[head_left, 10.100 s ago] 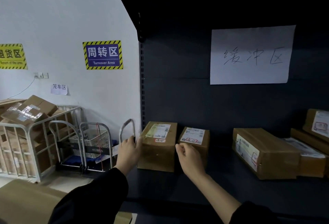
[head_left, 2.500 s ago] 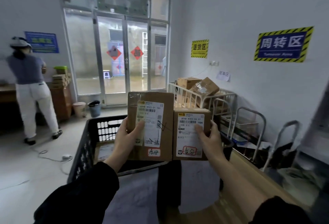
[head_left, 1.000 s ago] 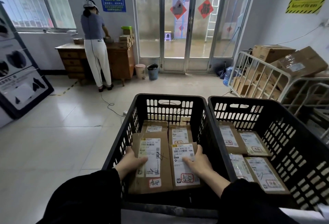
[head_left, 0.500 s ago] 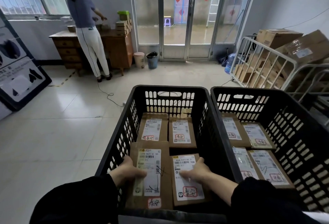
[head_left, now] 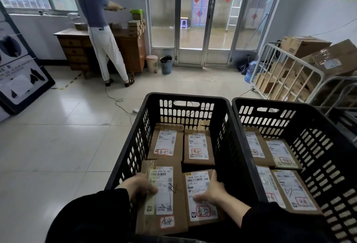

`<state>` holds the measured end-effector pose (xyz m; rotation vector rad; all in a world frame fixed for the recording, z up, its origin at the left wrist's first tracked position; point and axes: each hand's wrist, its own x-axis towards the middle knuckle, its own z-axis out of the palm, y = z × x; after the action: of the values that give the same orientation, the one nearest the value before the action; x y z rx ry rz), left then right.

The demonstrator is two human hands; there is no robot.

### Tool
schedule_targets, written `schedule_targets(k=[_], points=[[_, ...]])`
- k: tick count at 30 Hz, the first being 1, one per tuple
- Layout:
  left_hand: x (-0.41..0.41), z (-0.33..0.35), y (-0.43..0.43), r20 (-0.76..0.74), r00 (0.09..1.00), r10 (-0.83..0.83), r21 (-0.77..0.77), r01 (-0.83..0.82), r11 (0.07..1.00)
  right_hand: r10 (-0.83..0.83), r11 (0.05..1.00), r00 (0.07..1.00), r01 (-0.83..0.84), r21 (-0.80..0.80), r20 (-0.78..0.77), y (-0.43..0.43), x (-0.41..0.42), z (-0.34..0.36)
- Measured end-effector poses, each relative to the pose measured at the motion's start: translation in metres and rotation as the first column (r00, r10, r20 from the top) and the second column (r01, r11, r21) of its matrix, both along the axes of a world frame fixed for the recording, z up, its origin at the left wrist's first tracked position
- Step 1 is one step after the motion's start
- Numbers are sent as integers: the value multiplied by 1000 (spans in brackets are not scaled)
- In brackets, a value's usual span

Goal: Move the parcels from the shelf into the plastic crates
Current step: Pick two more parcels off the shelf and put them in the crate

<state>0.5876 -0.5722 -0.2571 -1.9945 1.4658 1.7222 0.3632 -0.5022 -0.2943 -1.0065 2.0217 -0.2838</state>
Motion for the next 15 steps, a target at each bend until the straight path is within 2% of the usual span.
schedule_targets(k=[8,15], points=[[-5,-12,-5,109,994,31,-151,-14,988,53,996,997,-56,64,47,-10,3,-17],[-14,-21,2,305,943,-132,-362,243,900,163,982,986,-159,100,-32,-12,6,-28]])
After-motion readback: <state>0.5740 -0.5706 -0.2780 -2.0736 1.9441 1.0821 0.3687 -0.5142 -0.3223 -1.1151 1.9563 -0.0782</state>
